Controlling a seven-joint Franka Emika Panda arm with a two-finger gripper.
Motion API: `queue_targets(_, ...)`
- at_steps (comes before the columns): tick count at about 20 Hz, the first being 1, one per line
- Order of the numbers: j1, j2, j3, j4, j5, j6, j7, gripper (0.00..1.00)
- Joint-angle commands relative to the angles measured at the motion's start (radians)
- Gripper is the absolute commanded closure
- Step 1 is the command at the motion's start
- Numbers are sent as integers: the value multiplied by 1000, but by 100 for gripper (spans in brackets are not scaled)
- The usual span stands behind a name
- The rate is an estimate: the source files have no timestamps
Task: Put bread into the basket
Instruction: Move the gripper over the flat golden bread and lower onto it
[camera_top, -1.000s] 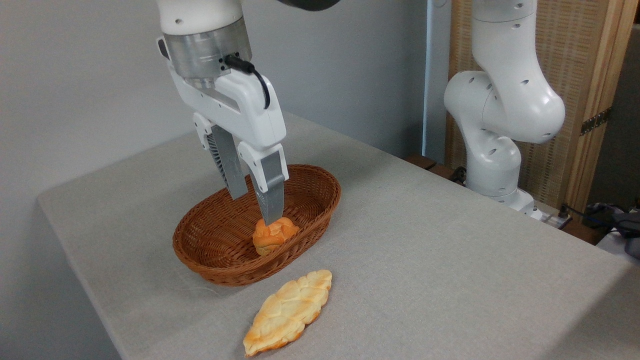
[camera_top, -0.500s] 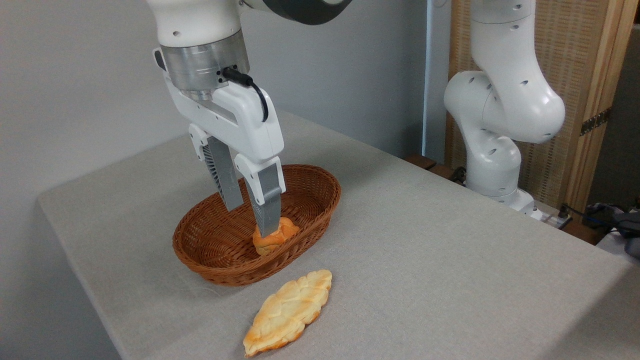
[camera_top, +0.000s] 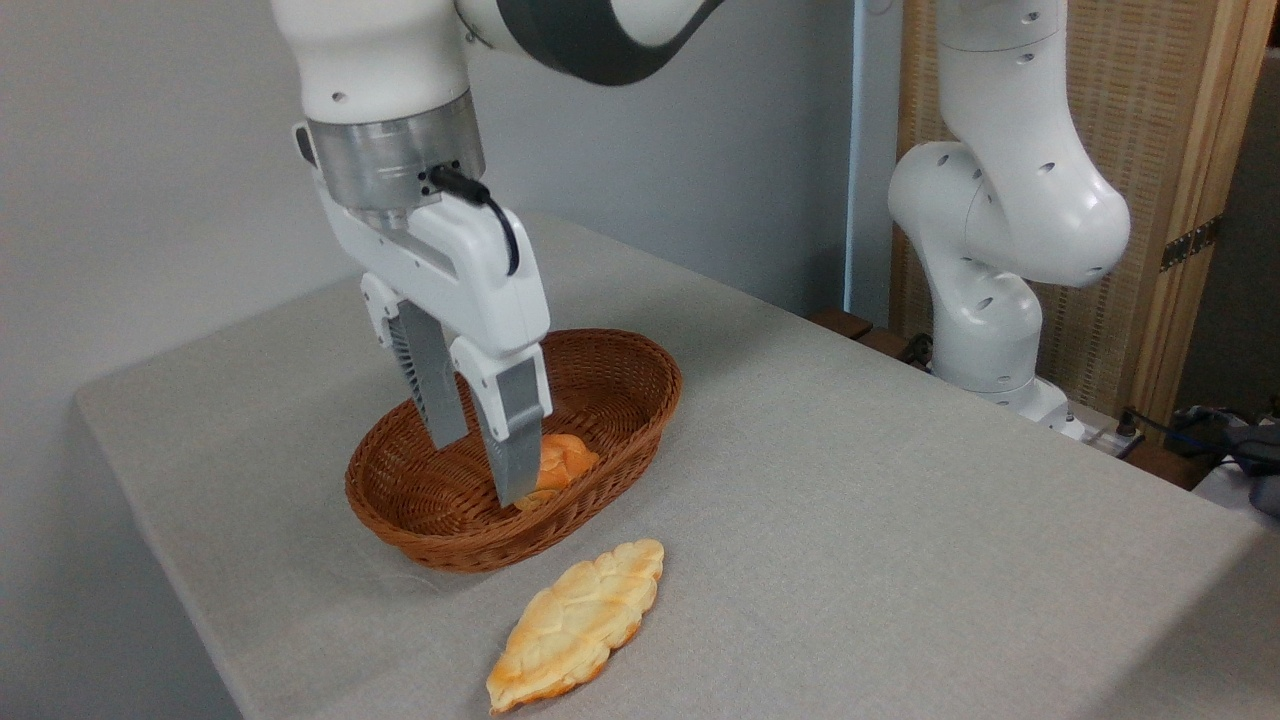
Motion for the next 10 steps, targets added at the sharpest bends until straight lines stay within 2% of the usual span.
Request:
queue_targets(1,7,20,14,-27,-17,71,9,0)
queue_targets(7,65,26,15,-127,-17,172,9,0)
queue_targets(10,71,26,15,-200,-14,250,9,0)
